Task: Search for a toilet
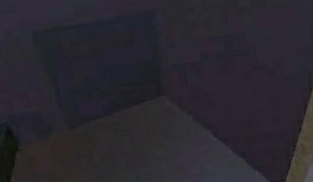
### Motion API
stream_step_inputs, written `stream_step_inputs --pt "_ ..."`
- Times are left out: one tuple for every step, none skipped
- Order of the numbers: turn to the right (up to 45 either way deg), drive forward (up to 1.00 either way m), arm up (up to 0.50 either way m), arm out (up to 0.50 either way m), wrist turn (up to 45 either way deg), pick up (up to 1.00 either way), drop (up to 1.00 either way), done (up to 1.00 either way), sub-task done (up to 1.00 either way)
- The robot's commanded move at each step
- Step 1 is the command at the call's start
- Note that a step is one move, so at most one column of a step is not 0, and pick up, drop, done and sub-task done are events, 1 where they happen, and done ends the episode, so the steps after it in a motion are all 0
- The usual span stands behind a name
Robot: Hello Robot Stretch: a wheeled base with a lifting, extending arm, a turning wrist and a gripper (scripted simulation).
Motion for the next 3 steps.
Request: stream_step_inputs --pt "45.0 0.00 0.00 0.00 0.0 0.00 0.00 0.00 0.00" --pt "3.0 0.00 0.00 0.00 0.0 0.00 0.00 0.00 0.00" --pt "0.0 0.50 0.00 0.00 0.0 0.00 0.00 0.00 0.00"
